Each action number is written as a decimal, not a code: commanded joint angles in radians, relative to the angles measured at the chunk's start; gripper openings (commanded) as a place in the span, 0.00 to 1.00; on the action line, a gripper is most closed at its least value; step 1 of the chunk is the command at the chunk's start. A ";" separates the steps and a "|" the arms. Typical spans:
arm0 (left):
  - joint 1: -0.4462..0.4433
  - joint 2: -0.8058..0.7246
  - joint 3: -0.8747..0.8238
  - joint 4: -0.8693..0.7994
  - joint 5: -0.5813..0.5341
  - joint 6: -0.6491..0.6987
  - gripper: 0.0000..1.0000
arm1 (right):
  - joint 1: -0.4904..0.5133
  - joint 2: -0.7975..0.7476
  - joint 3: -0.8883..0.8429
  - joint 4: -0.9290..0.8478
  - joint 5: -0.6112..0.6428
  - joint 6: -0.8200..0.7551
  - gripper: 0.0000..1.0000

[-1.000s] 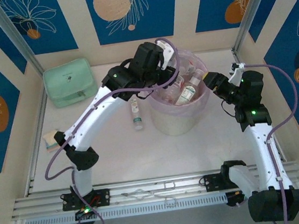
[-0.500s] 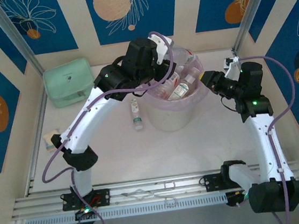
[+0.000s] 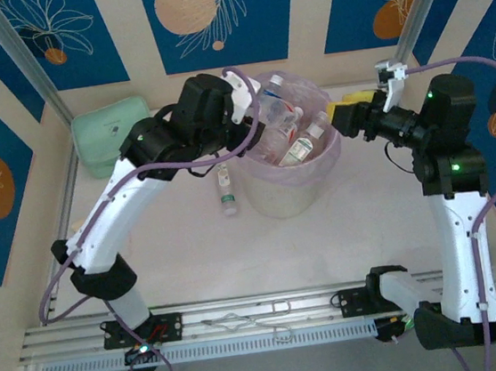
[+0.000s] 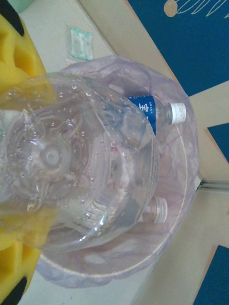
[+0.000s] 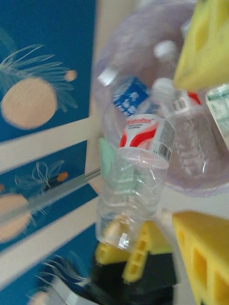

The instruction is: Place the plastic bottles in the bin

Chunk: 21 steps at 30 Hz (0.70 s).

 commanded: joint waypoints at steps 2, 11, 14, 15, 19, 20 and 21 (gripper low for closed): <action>0.011 -0.031 -0.014 -0.046 0.108 0.073 0.17 | 0.010 0.099 0.105 -0.114 -0.238 -0.537 0.80; 0.011 -0.037 -0.004 -0.066 0.206 0.209 0.13 | 0.050 0.245 0.288 -0.377 -0.441 -1.097 0.99; 0.012 -0.022 0.000 -0.065 0.261 0.242 0.13 | 0.084 0.295 0.356 -0.465 -0.480 -1.190 0.99; 0.013 -0.015 0.001 -0.063 0.276 0.253 0.13 | 0.101 0.310 0.373 -0.483 -0.481 -1.203 0.99; 0.011 0.017 0.026 -0.061 0.287 0.280 0.13 | 0.172 0.343 0.394 -0.529 -0.460 -1.234 0.99; 0.010 0.022 0.031 -0.055 0.290 0.285 0.13 | 0.196 0.347 0.387 -0.531 -0.437 -1.237 0.99; 0.011 0.025 0.035 -0.046 0.294 0.289 0.13 | 0.220 0.352 0.378 -0.528 -0.411 -1.238 0.99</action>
